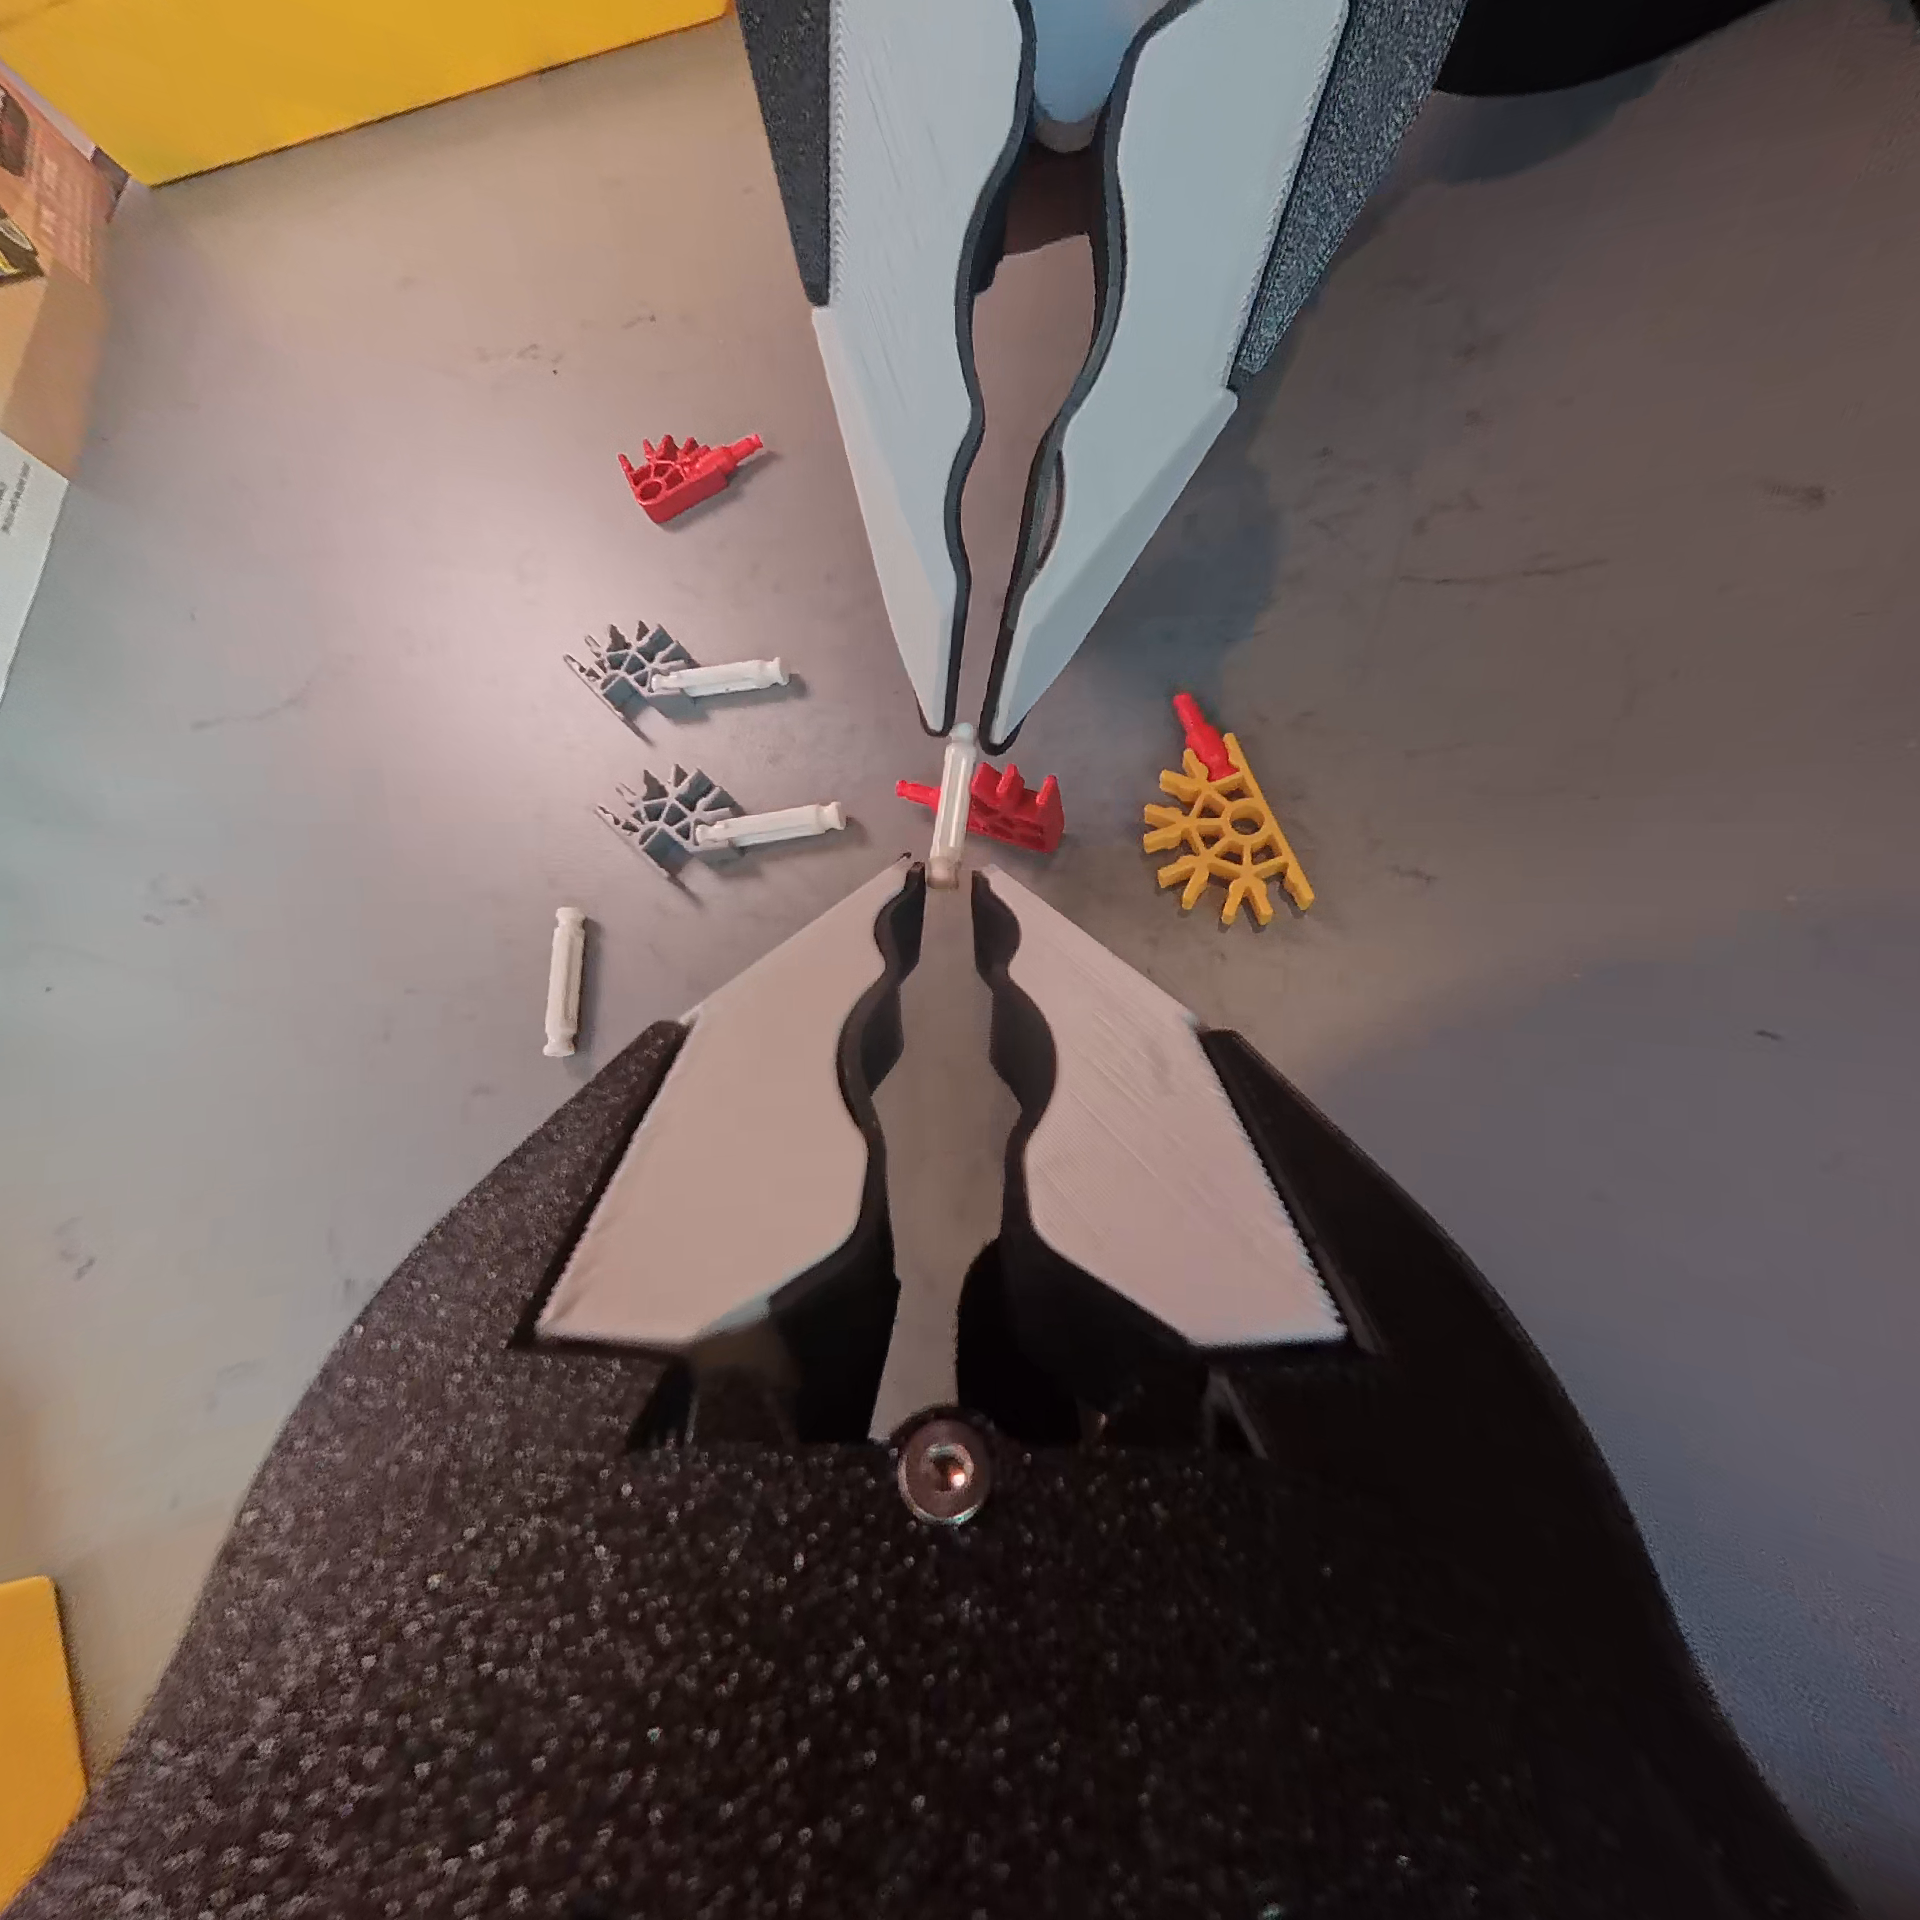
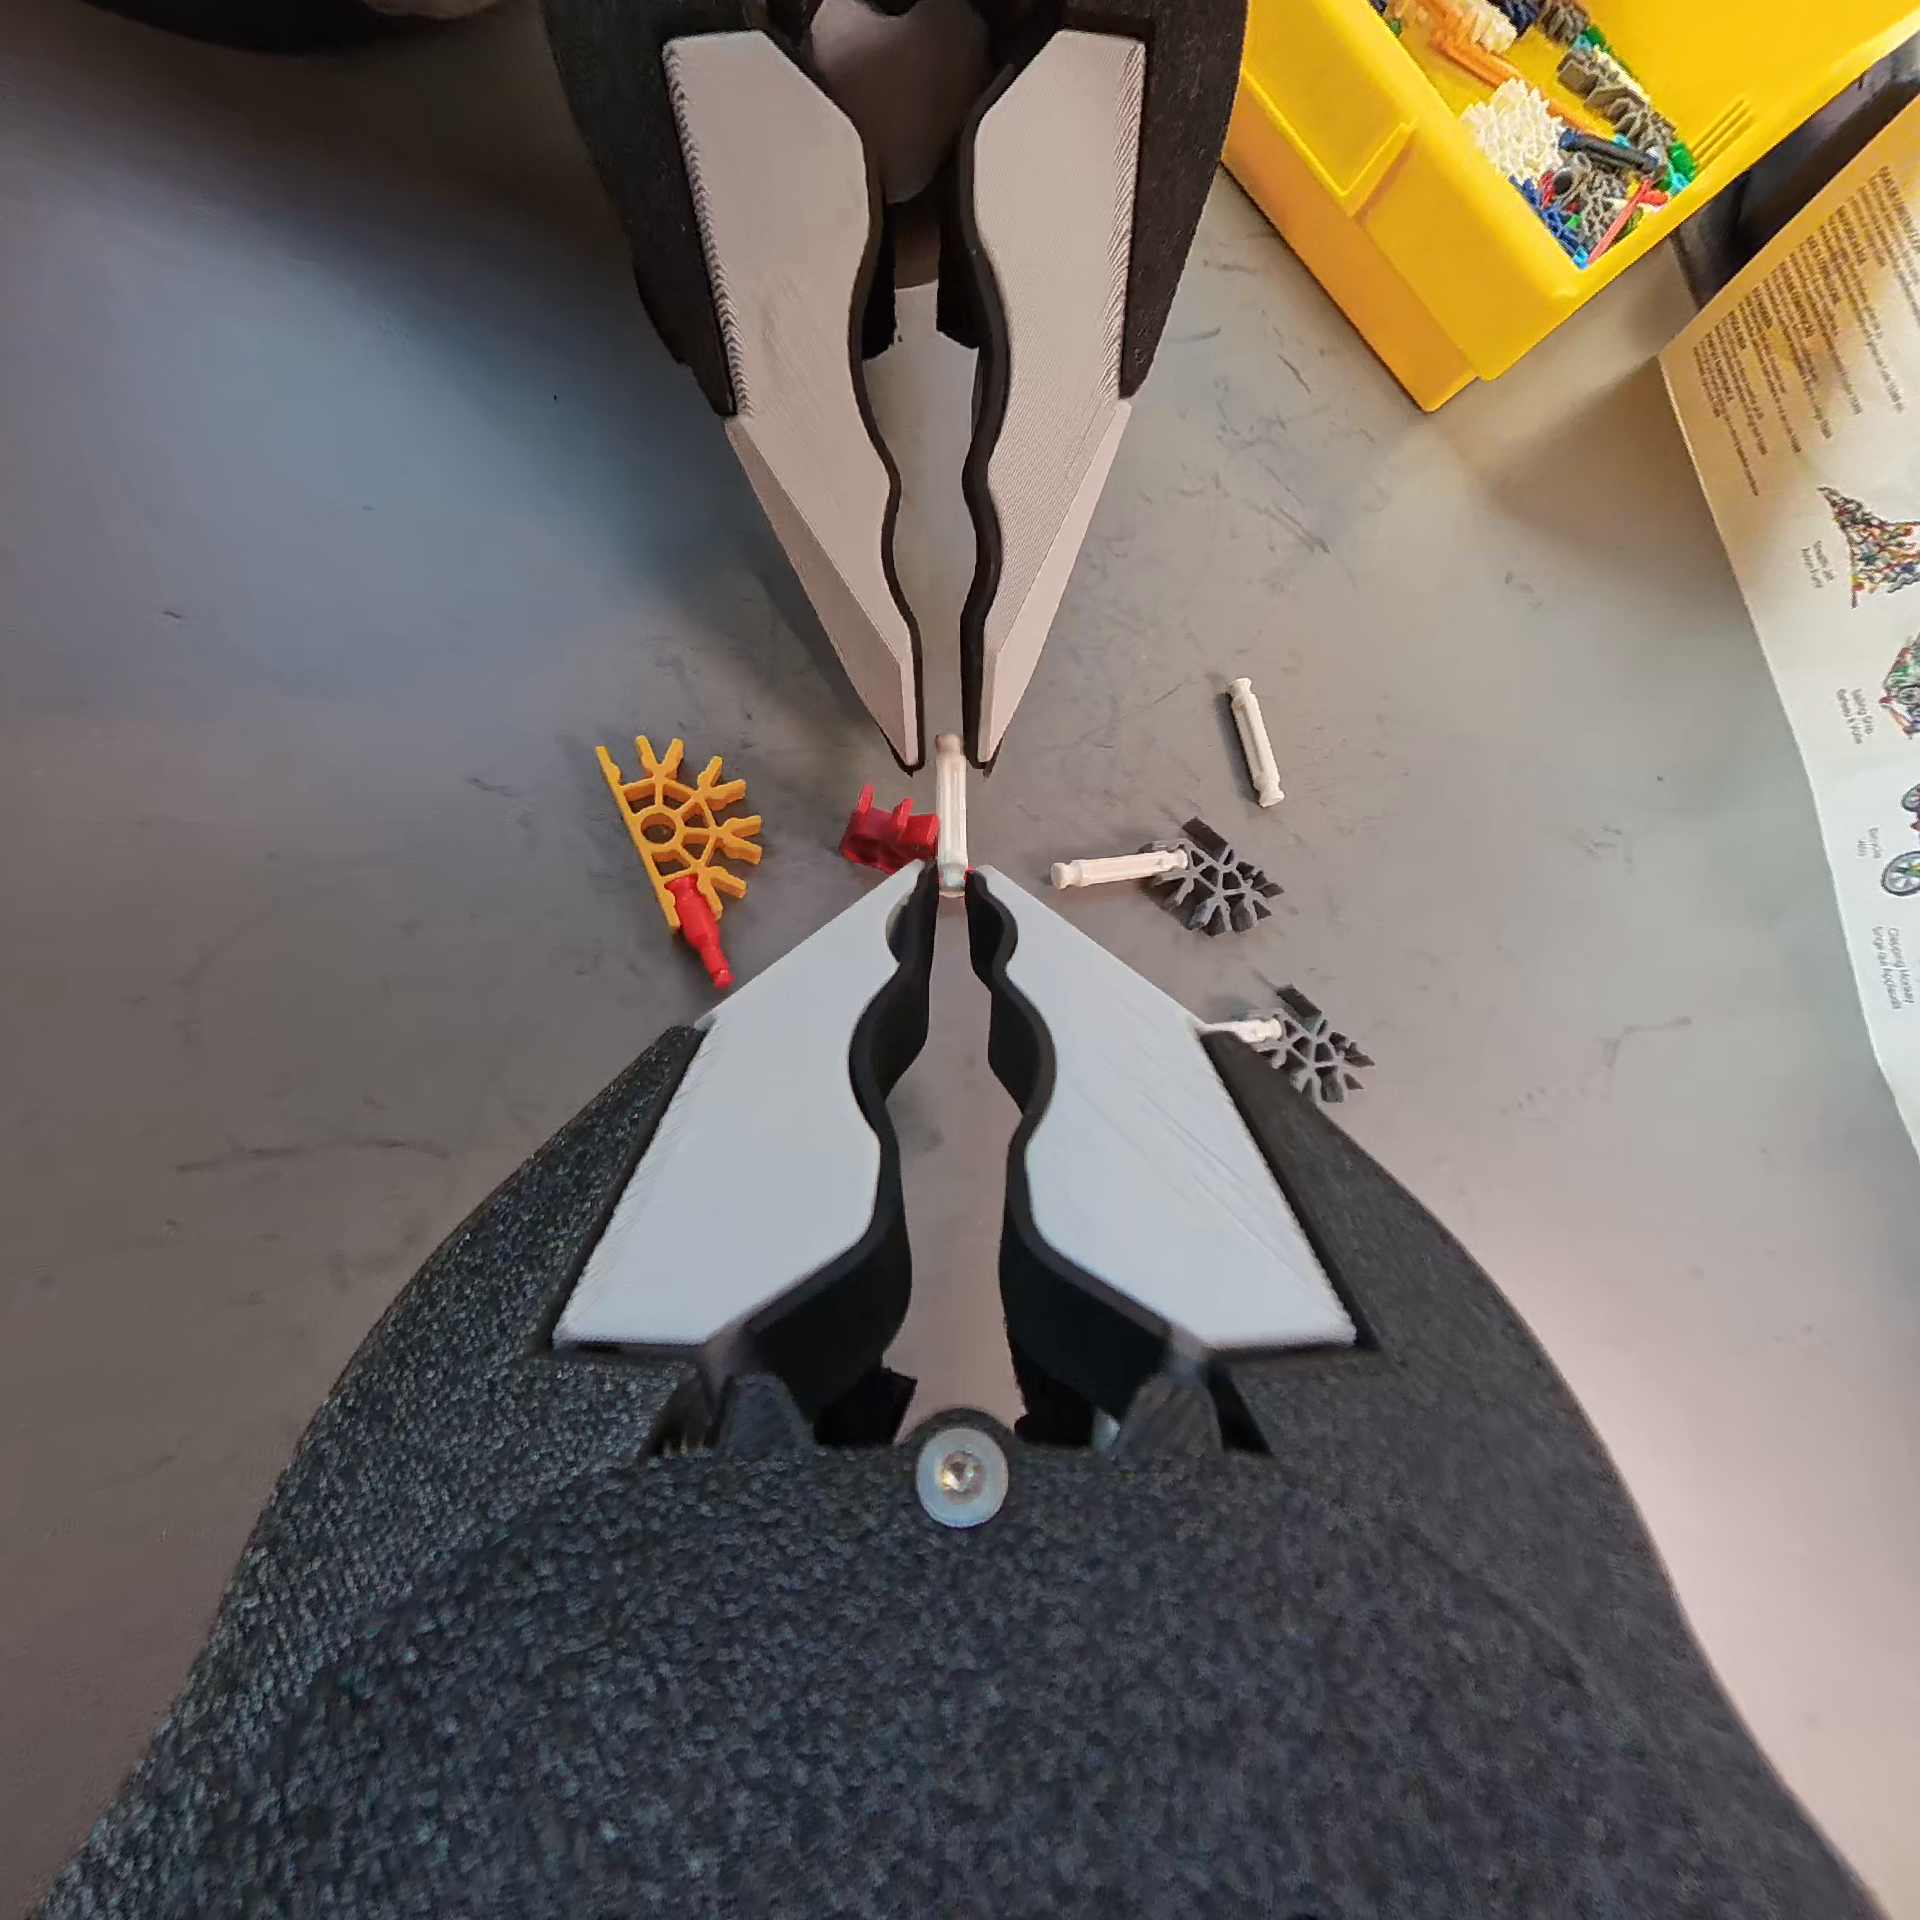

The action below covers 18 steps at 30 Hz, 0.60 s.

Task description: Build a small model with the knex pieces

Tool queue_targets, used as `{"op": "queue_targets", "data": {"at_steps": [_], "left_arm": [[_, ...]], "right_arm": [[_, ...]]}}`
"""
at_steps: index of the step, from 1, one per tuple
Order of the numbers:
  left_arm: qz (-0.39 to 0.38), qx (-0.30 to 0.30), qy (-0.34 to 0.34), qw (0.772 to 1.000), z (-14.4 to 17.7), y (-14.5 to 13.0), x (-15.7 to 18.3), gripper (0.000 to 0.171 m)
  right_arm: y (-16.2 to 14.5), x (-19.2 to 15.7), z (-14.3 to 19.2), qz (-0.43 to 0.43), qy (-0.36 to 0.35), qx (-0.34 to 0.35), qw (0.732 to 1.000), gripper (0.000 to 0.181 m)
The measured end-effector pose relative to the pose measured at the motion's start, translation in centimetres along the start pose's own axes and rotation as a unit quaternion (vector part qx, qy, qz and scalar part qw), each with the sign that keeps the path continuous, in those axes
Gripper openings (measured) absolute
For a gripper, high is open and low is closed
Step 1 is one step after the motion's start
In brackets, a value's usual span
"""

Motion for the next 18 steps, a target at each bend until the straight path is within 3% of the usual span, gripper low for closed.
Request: {"op": "queue_targets", "data": {"at_steps": [10, 18], "left_arm": [[0.026, 0.021, -0.03, 0.999, 0.0, 1.2, 1.1, 0.037], [0.003, 0.012, -0.033, 0.999, -0.7, 1.4, 1.8, 0.024]], "right_arm": [[-0.2, -0.7, 0.2, 0.001, 0.003, 0.004, 1.0, 0.003], [-0.2, -1.1, 0.2, -0.005, 0.017, 0.003, 1.0, 0.003]]}}
Point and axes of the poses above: each gripper's, where its closed fingertips meet, z back along the fingers, y out of its top, x = y × z across the jaws, the point moved 2 cm from there along z, back along the fingers, and after that the axes turned 11 degrees about -z, right-handed, at the moved point
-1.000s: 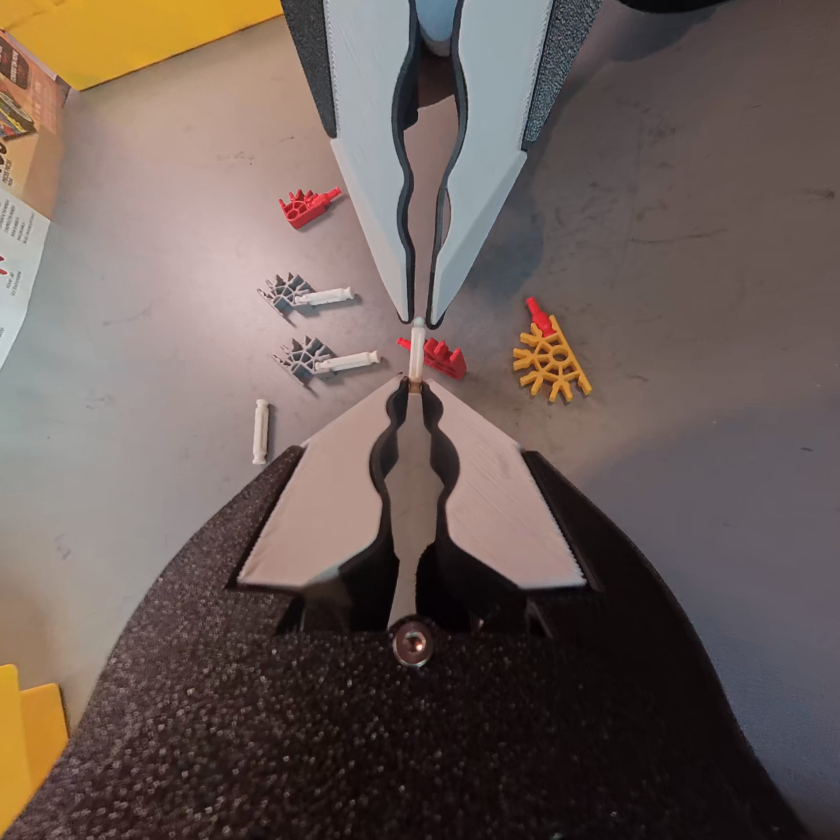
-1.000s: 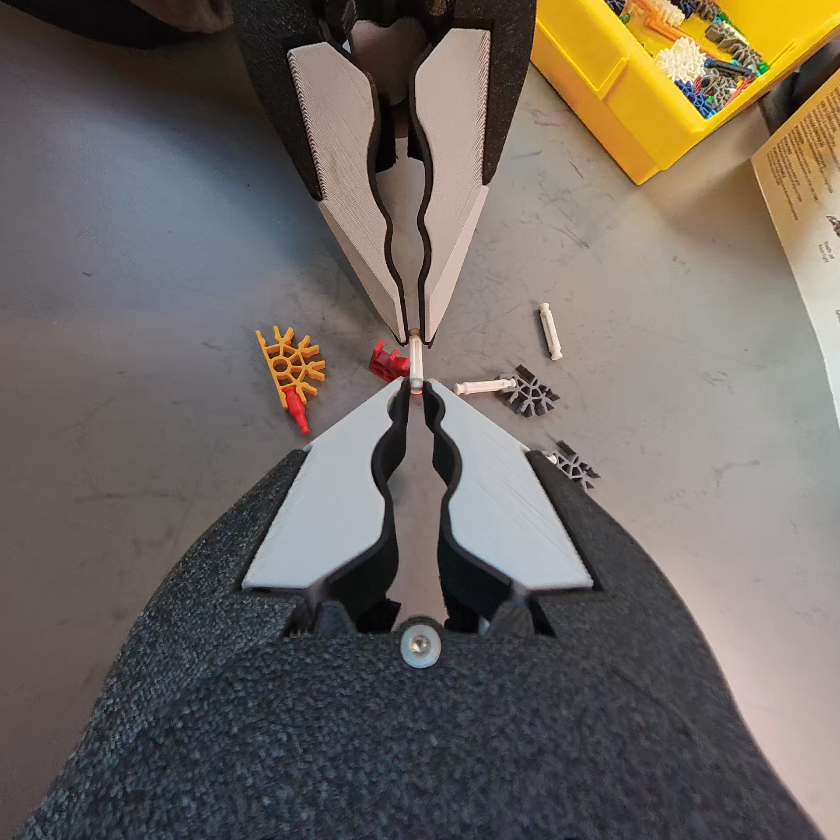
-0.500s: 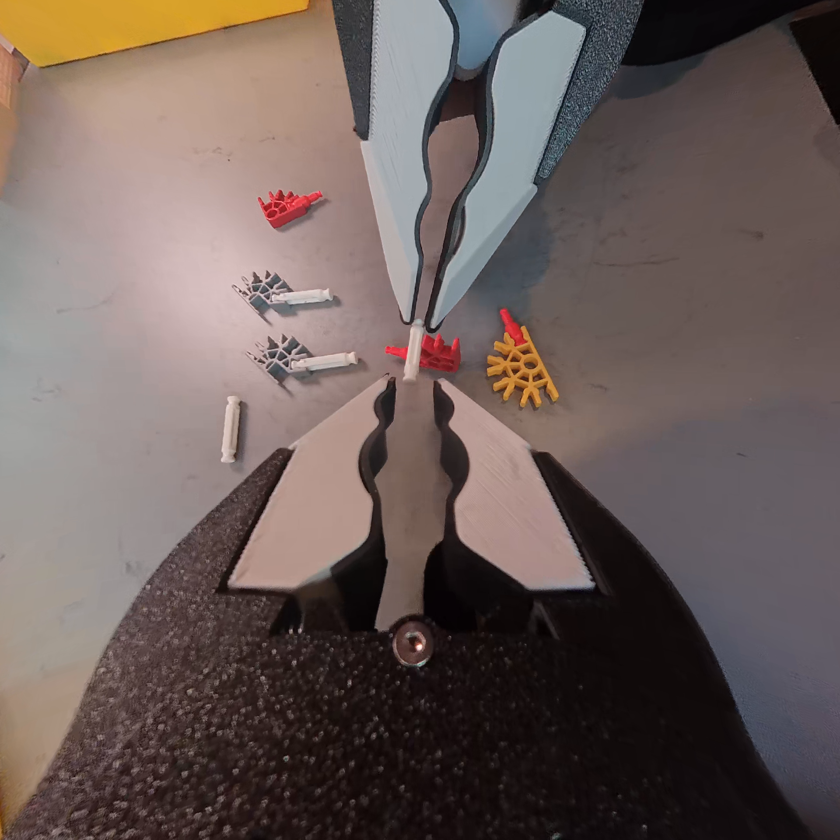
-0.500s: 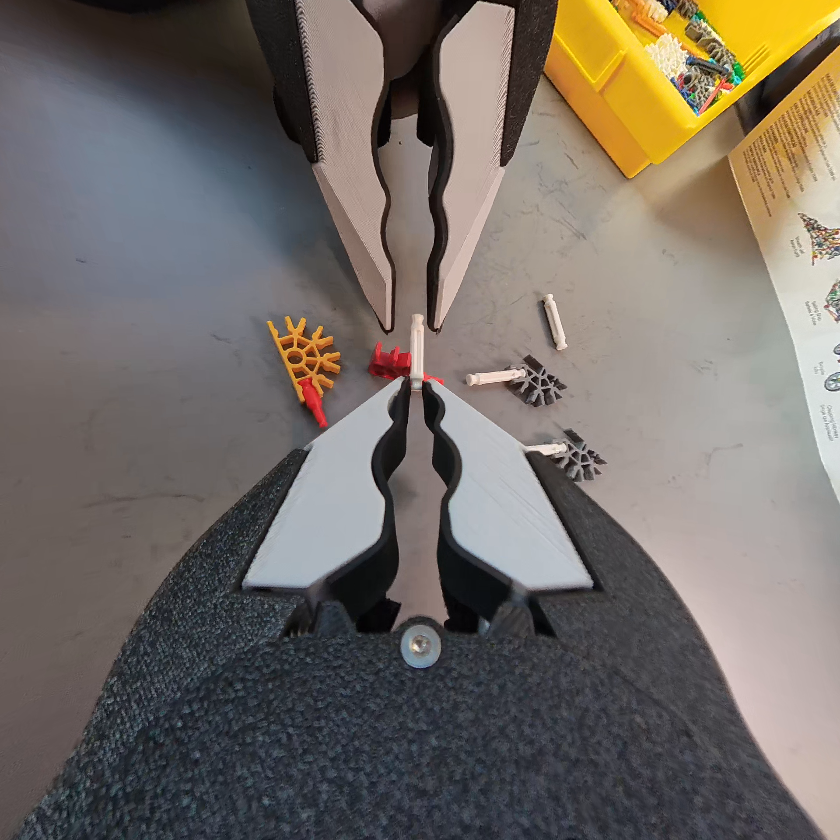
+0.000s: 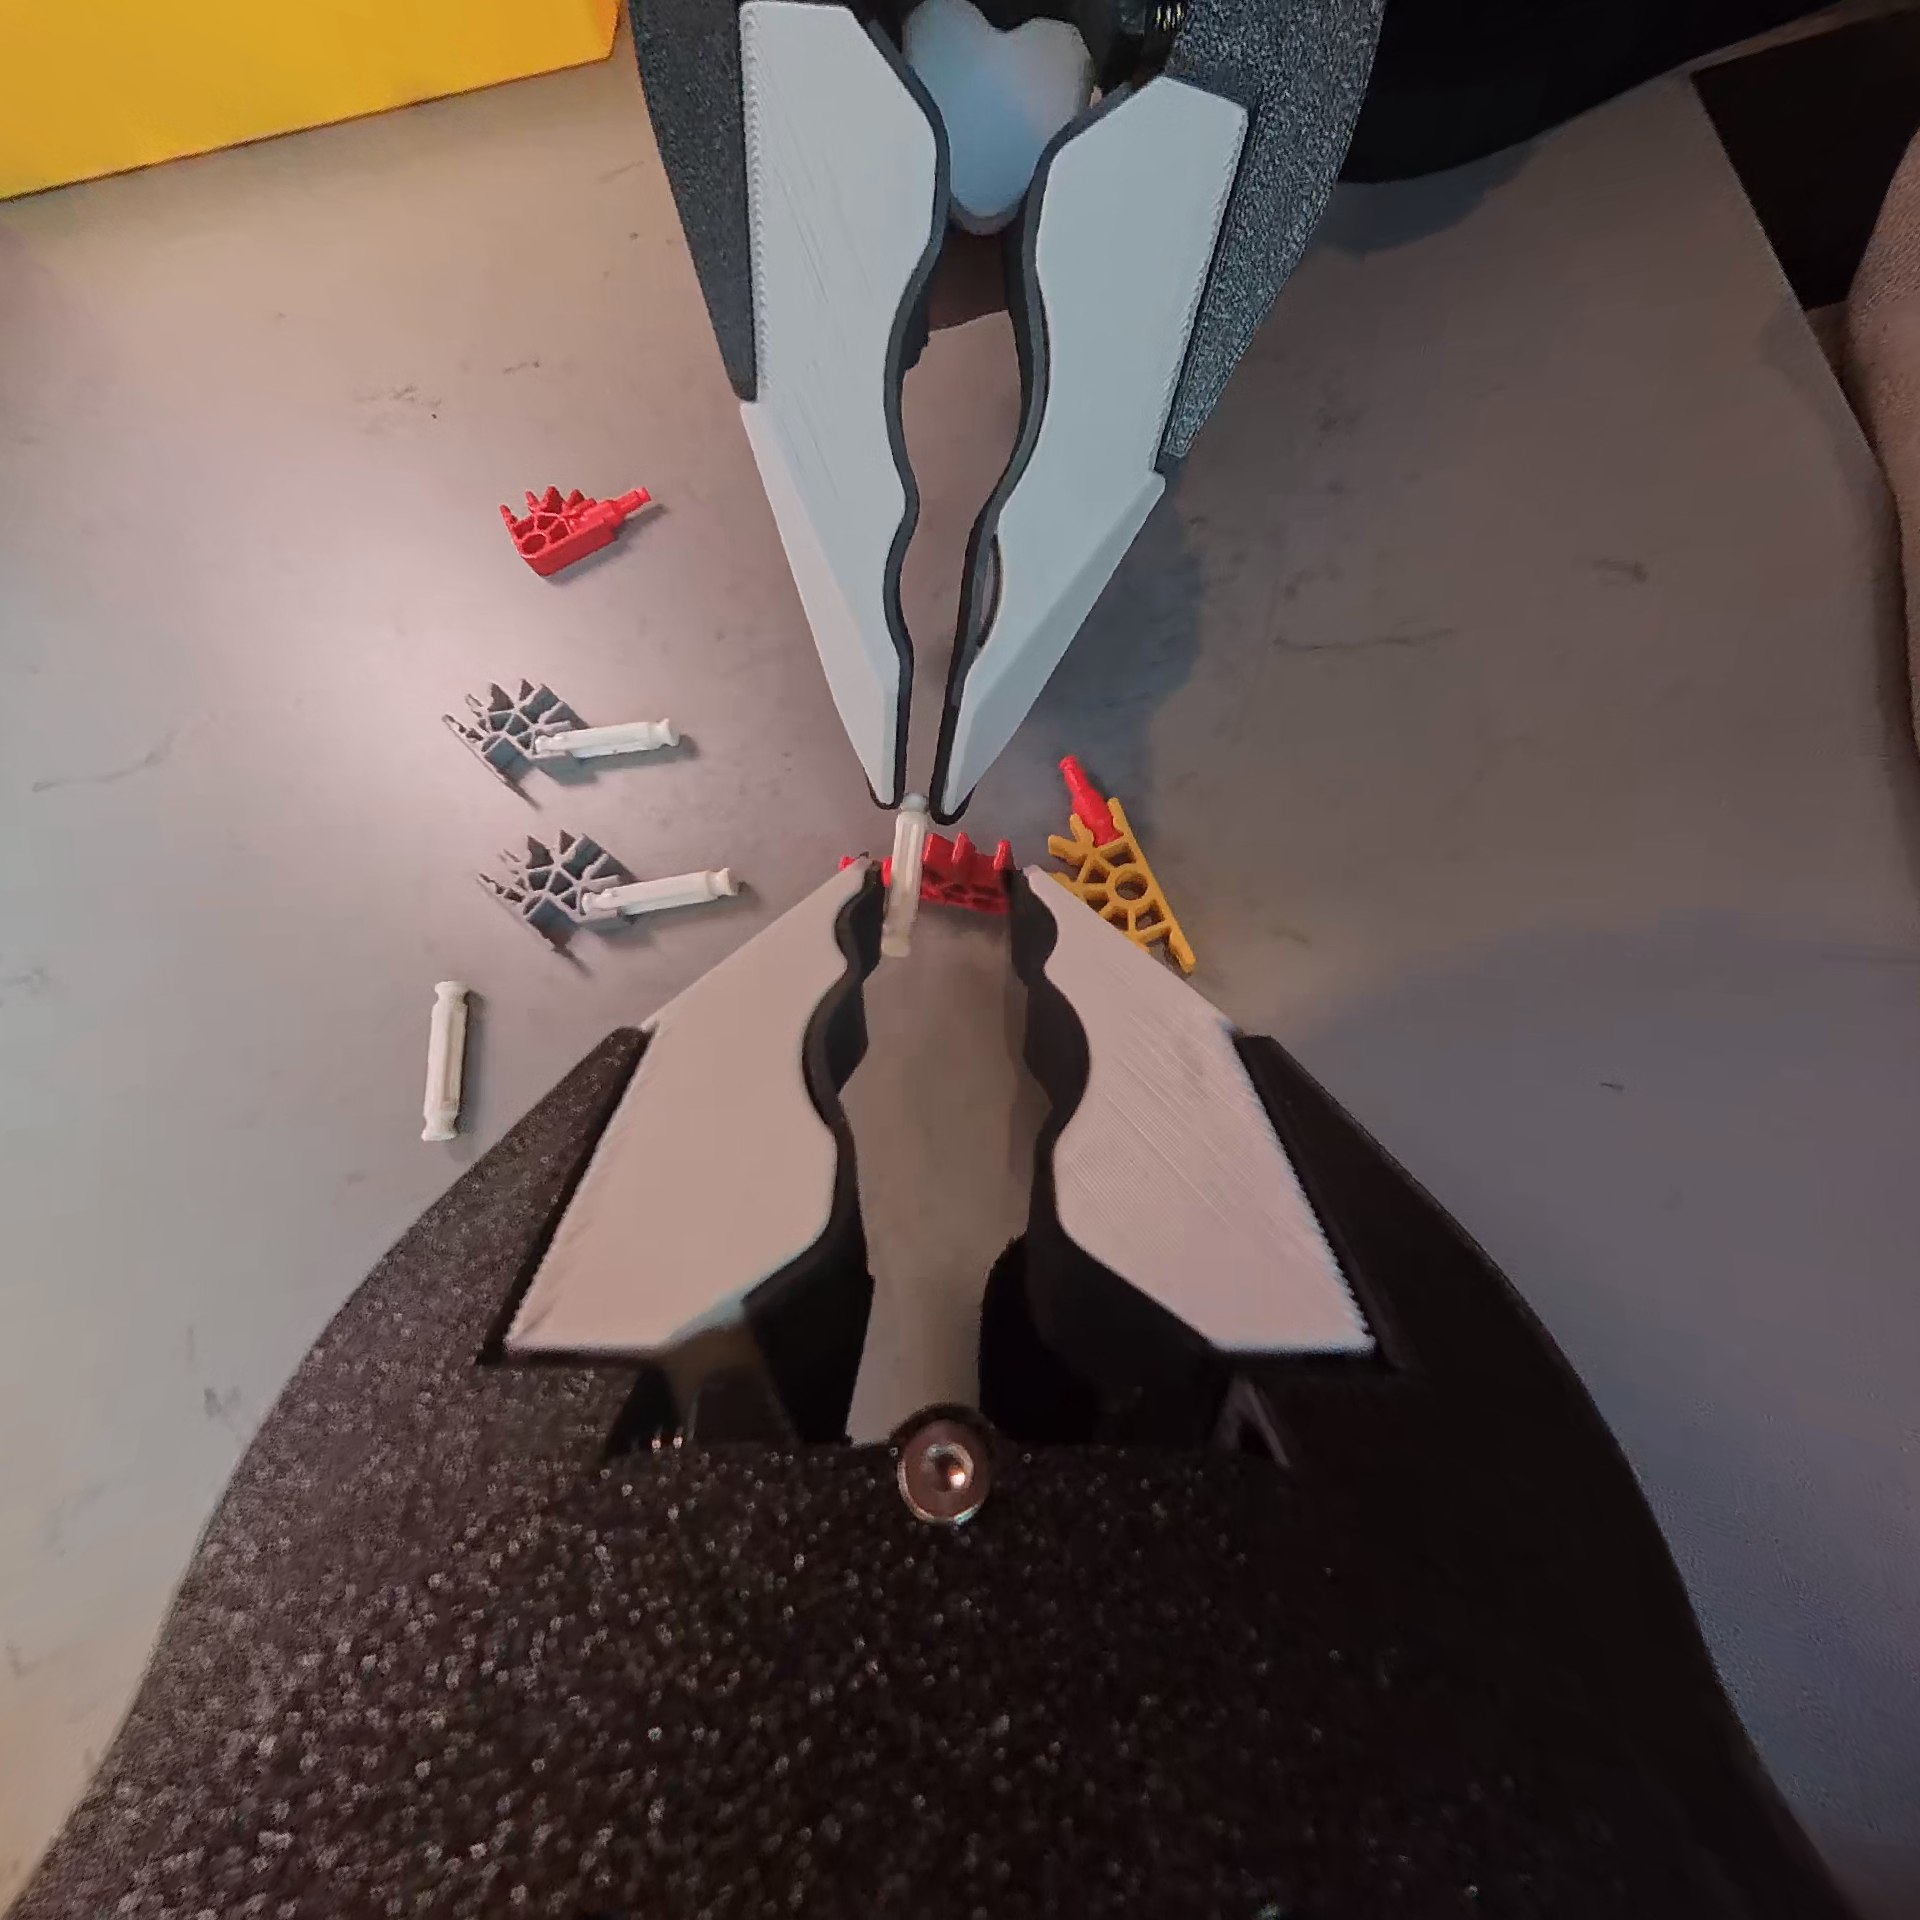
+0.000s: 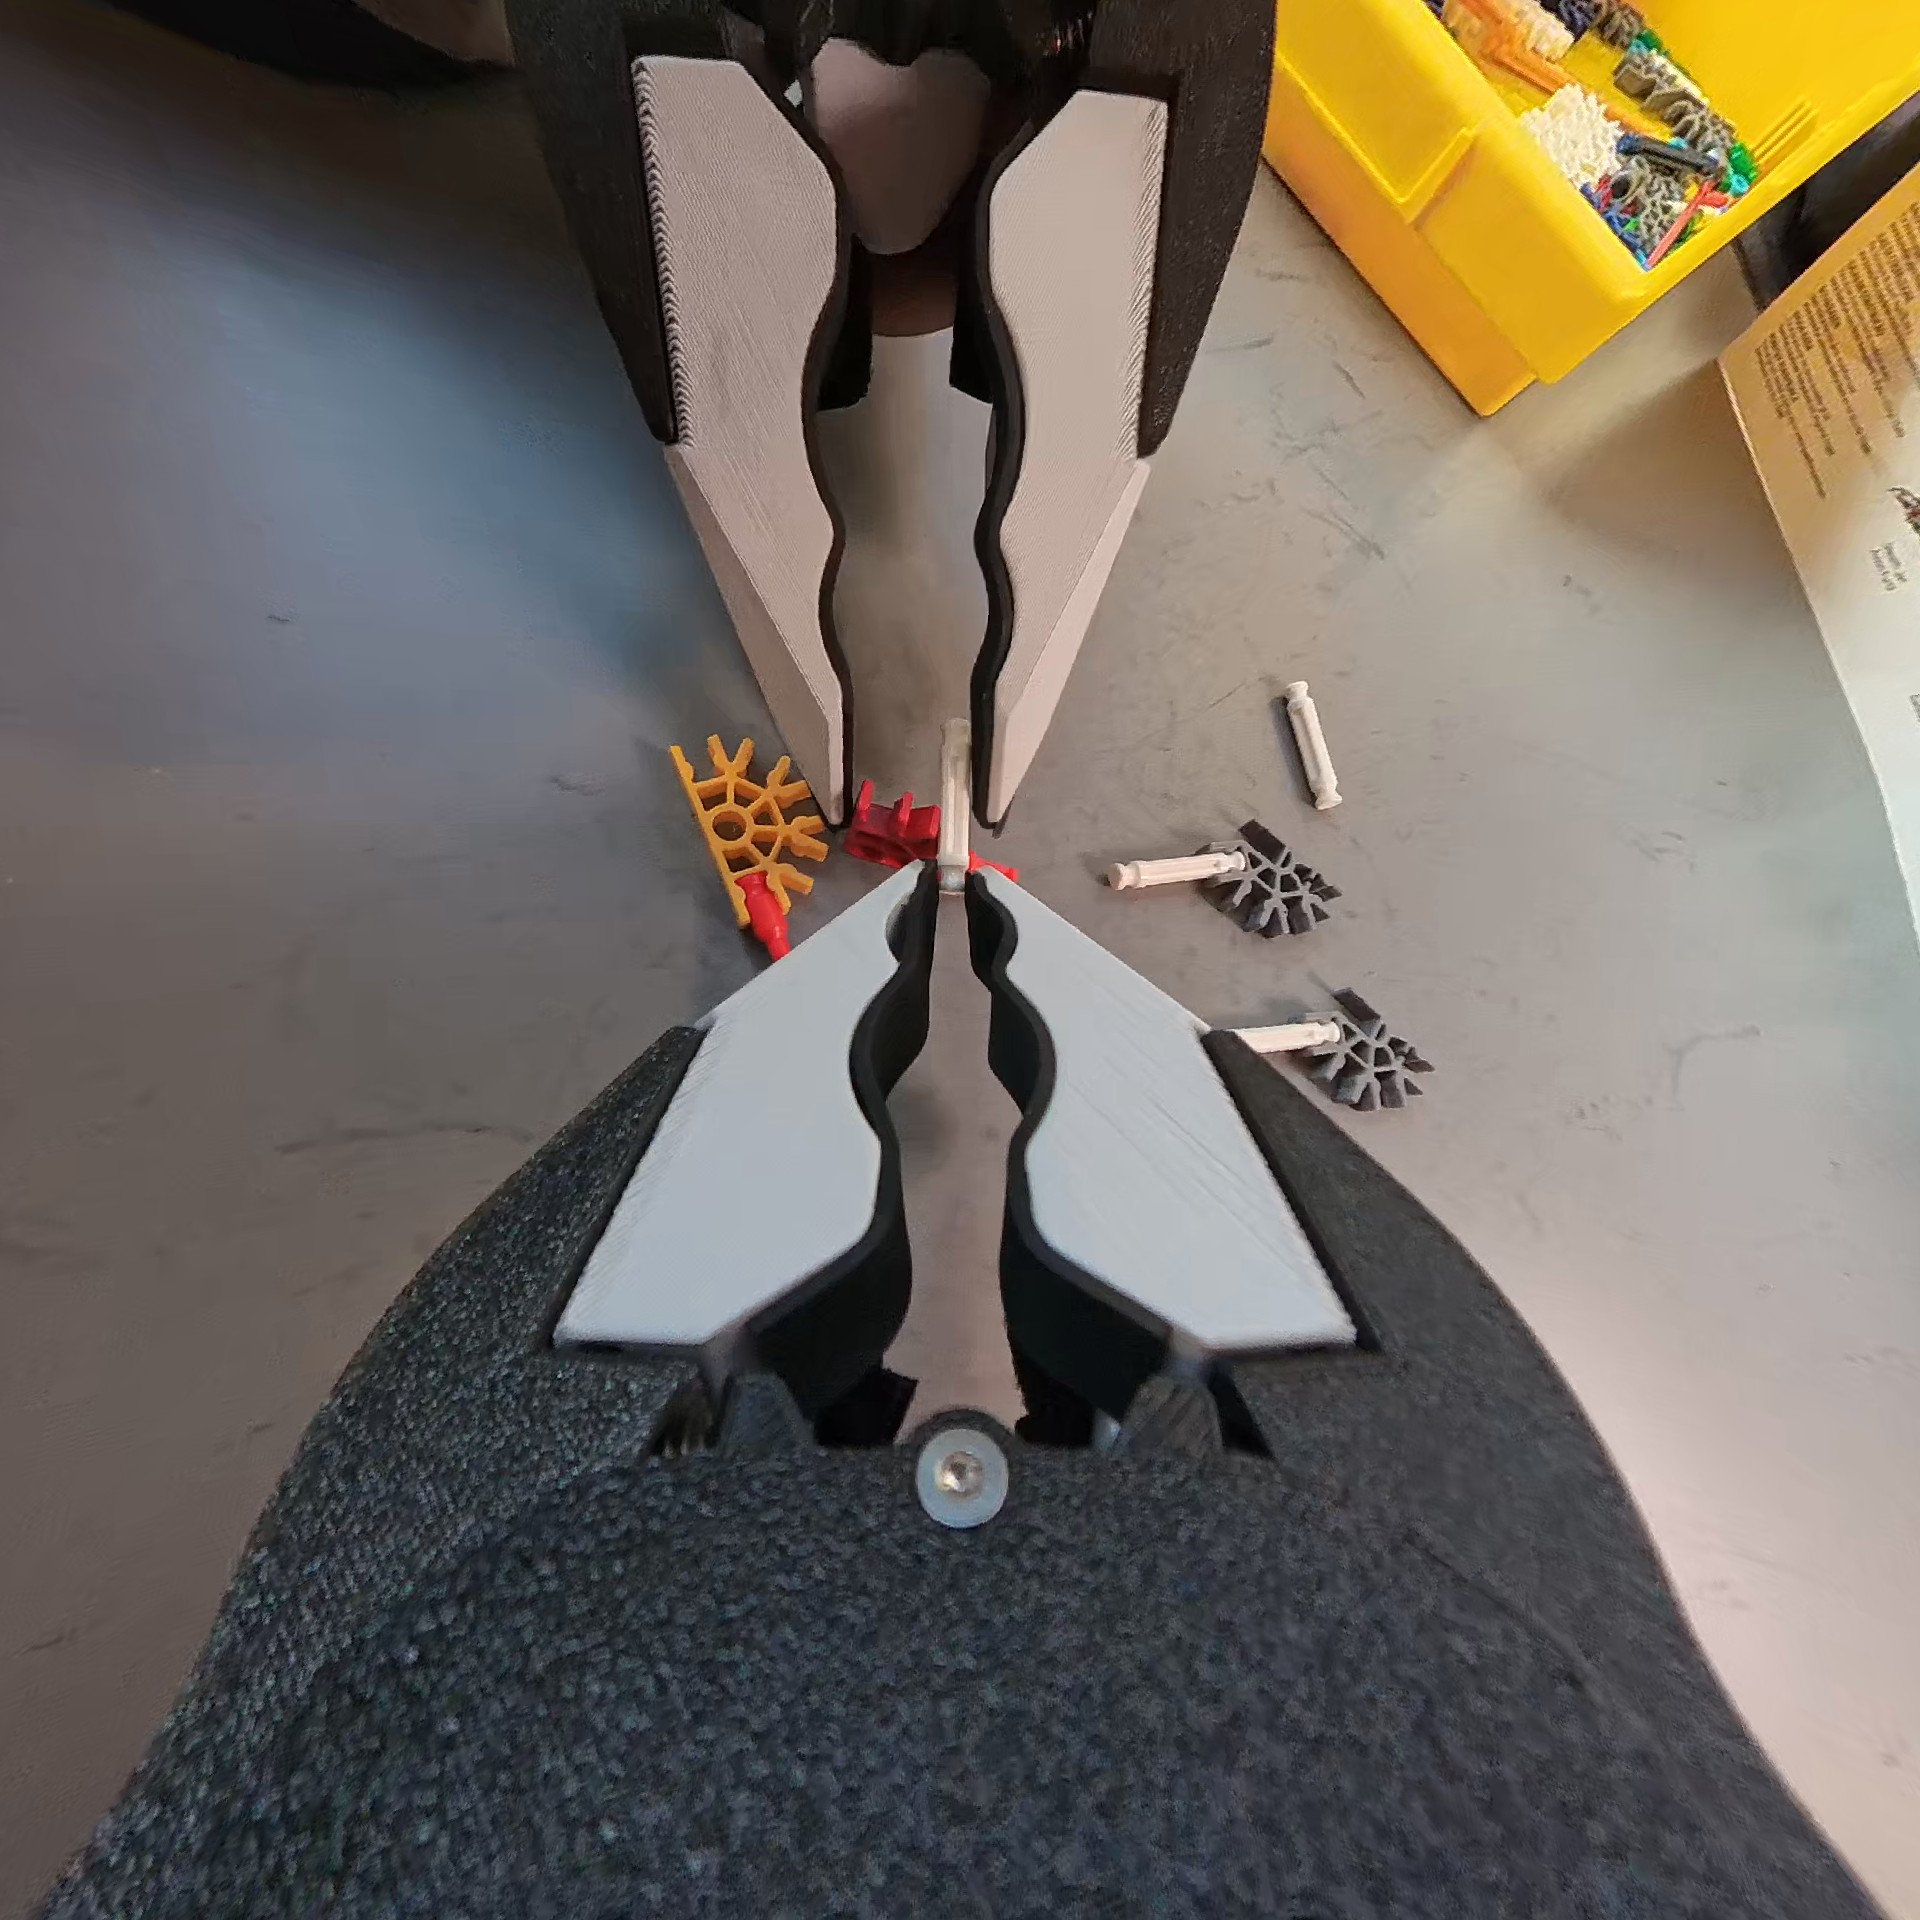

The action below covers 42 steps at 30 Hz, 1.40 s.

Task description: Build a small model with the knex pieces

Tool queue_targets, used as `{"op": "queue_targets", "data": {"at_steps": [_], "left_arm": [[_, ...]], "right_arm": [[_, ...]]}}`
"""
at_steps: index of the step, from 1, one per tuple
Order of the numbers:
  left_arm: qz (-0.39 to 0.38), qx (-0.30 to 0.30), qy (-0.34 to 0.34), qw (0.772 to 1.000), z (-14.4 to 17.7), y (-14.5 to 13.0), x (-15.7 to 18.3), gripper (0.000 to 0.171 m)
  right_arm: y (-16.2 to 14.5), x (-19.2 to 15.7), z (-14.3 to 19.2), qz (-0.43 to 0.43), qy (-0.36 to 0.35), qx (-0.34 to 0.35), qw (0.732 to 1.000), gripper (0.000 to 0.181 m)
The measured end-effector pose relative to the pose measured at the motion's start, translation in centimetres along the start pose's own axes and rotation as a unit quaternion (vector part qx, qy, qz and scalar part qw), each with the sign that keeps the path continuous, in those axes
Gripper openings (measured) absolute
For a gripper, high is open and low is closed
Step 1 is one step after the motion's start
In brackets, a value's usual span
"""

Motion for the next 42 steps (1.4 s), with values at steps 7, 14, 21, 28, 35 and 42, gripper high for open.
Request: {"op": "queue_targets", "data": {"at_steps": [7, 14, 21, 28, 35, 42], "left_arm": [[-0.015, 0.0, -0.002, 1.0, -0.1, 0.1, 0.3, 0.023], [-0.017, -0.002, -0.001, 1.0, -0.1, 0.1, 0.4, 0.021], [-0.024, -0.007, 0.006, 1.0, 0.1, 0.0, 0.2, 0.021], [-0.023, -0.009, 0.012, 1.0, 0.2, -0.2, 0.1, 0.02], [0.0, -0.009, 0.016, 1.0, 0.4, -0.5, -0.2, 0.021], [-0.012, -0.023, 0.039, 0.999, 0.6, -0.8, -0.4, 0.022]], "right_arm": [[0.0, -0.3, 0.3, -0.001, 0.009, 0.0, 1.0, 0.002], [0.1, -0.7, 0.3, -0.002, 0.008, 0.003, 1.0, 0.001], [0.1, -1.0, 0.0, 0.009, 0.01, 0.003, 1.0, 0.013], [0.4, -0.9, -0.6, -0.04, -0.002, 0.009, 0.999, 0.019], [0.6, -0.7, -0.9, -0.054, -0.014, 0.004, 0.998, 0.016], [0.8, -0.5, -1.2, -0.039, -0.023, -0.003, 0.999, 0.016]]}}
Point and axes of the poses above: each gripper's, where its closed fingertips meet, z back along the fingers, y out of its top, x = y × z across the jaws, the point moved 2 cm from there along z, back along the fingers, and after that the axes turned 11 degrees about -z, right-handed, at the moved point
